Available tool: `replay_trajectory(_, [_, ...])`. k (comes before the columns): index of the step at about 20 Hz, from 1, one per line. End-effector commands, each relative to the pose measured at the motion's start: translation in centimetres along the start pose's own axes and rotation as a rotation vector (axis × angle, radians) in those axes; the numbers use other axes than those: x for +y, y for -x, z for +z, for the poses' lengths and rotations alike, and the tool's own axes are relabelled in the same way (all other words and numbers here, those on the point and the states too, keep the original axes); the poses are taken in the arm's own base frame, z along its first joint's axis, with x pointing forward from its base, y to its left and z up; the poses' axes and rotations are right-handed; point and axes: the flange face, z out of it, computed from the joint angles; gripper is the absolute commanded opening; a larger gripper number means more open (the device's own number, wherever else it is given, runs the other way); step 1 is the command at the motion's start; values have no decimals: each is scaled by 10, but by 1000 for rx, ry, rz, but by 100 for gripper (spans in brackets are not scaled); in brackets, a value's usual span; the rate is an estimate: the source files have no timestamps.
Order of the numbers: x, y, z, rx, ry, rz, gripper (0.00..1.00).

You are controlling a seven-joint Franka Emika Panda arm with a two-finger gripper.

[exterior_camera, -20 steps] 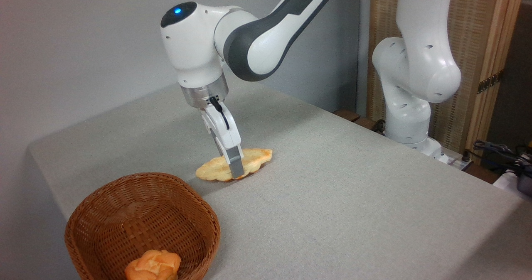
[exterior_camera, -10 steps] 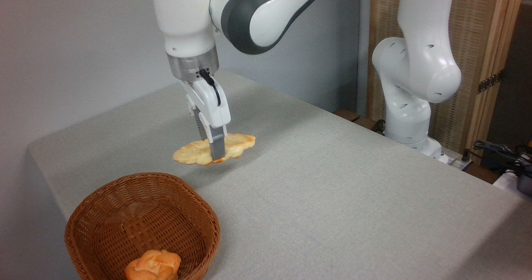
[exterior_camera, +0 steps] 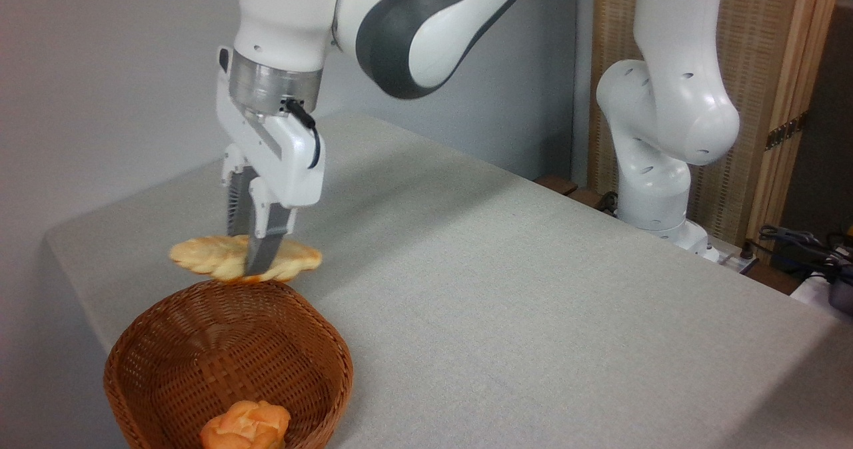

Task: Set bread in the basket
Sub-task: 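Lift the bread roll and carry it over the wicker basket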

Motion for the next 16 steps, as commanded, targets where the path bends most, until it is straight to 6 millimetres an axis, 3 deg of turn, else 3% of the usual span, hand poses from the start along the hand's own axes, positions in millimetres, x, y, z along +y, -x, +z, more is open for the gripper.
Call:
replay_trajectory(1, [-13, -7, 8, 85, -40, -53, 94])
replay_trajectory(2, [-14, -6, 13, 81, -41, -54, 100])
replay_trajectory(7, [-14, -4, 28, 59, -33, -54, 100])
replay_trajectory(16, [-15, -5, 28, 62, -32, -59, 100])
